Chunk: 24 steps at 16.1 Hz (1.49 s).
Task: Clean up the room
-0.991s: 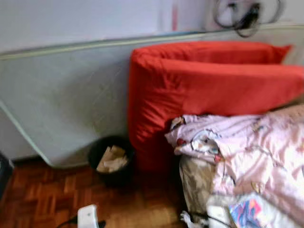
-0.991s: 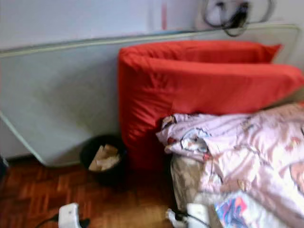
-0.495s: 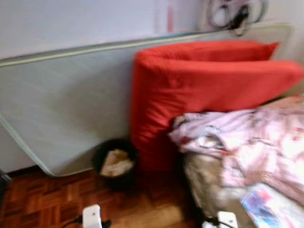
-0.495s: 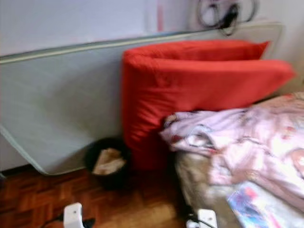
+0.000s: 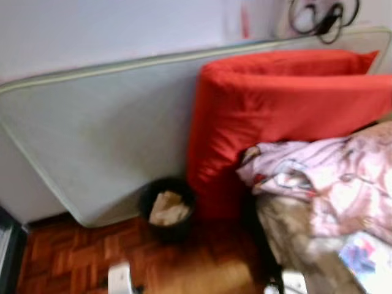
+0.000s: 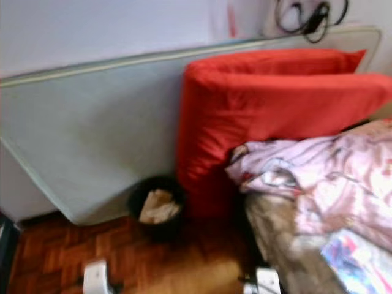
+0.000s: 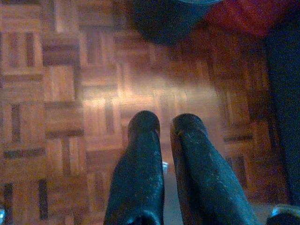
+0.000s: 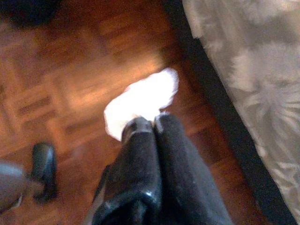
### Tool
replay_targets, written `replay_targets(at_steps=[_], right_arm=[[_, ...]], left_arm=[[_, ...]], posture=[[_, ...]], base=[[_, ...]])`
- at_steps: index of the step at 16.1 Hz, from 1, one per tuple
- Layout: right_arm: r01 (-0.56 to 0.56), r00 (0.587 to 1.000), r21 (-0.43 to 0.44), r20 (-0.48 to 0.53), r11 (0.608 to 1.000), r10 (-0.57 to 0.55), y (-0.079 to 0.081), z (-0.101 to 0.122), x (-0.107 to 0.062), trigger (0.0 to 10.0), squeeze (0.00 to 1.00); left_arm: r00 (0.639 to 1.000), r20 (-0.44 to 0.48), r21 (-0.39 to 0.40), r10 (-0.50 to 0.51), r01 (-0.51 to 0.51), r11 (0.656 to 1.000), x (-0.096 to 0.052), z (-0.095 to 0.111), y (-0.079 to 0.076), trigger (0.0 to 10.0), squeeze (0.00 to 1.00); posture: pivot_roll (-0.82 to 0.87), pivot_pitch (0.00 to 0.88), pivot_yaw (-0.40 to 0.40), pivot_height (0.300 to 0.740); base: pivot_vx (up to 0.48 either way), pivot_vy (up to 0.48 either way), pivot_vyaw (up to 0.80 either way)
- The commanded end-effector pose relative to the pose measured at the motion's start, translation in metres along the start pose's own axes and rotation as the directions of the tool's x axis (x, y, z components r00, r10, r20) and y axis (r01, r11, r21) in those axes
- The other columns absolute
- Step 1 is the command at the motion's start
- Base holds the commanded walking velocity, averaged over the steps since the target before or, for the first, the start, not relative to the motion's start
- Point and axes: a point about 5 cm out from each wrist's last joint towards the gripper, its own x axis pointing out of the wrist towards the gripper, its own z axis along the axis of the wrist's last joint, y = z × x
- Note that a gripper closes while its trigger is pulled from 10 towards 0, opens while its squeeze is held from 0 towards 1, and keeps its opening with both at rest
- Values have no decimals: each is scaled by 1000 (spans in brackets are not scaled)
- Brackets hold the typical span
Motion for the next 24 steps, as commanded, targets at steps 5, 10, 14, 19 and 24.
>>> replay_targets(at_steps=[5, 10, 14, 19, 24], right_arm=[[-21, 1000, -3, 23, 1000, 21, 7, 7, 2, 10000, 0], [-25, 999, -8, 22, 1000, 25, 7, 7, 2, 10000, 0], [-35, 999, -27, 17, 999, 35, 8, 6, 2, 10000, 0], [-46, 999, -37, 22, 998, 47, 8, 7, 2, 10000, 0], [-51, 998, -37, 19, 998, 52, 8, 7, 2, 10000, 0]], left_arm=[[1000, -10, 4, 23, -23, 1000, -3, -4, 8, 10000, 0], [1000, -12, 8, 23, -22, 1000, -3, -5, 9, 10000, 0], [999, -29, 16, 26, -25, 1000, -3, -7, 10, 10000, 0], [999, -31, 8, 19, -19, 1000, -3, -7, 9, 10000, 0], [999, -38, 1, 22, -22, 1000, -4, -8, 12, 10000, 0]], posture=[[84, 0, 7, 740], [85, 0, 8, 740], [87, 0, 7, 740], [86, 0, 7, 740], [85, 0, 7, 740]], base=[[0, 355, 0], [0, 133, 0], [0, 0, 0], [0, 0, 640], [164, 0, 640]])
